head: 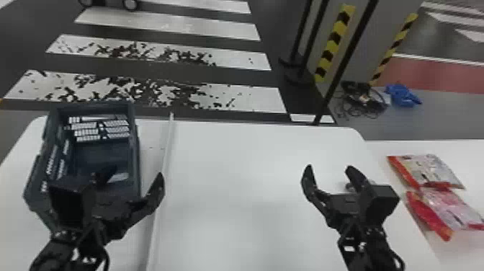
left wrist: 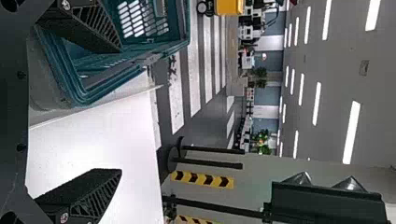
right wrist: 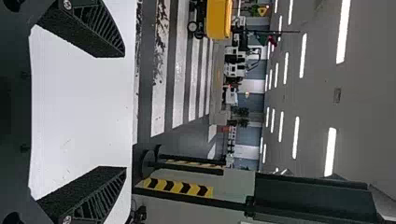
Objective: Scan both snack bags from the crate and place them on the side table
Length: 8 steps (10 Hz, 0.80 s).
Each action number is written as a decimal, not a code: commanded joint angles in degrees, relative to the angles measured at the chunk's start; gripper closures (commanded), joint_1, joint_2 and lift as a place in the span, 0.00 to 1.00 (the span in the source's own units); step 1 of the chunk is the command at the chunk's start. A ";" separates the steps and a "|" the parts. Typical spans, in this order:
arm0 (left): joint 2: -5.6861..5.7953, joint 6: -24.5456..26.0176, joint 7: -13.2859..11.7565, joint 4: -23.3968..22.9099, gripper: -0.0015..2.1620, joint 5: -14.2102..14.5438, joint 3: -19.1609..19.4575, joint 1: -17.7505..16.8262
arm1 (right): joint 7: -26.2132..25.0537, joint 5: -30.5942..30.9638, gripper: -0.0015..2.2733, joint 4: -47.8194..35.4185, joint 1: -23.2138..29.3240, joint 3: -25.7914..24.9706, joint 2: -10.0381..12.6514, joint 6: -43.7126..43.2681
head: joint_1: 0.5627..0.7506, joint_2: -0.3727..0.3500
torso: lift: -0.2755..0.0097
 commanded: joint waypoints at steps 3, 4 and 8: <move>-0.15 0.05 0.00 -0.99 0.04 -0.80 -0.22 -0.11 | -0.66 -1.85 0.03 0.22 0.37 0.00 0.14 -0.66 | 0.70 0.22 | 0.62; -0.15 0.05 0.00 -1.07 0.04 -0.88 -0.22 -0.02 | -0.83 -1.85 0.03 0.31 0.37 0.00 0.14 -1.01 | 0.70 0.22 | 0.62; -0.15 0.05 0.00 -1.60 0.04 -1.24 -0.13 0.15 | -0.92 -2.20 0.03 0.84 0.29 0.09 0.14 -1.37 | 0.70 0.22 | 0.62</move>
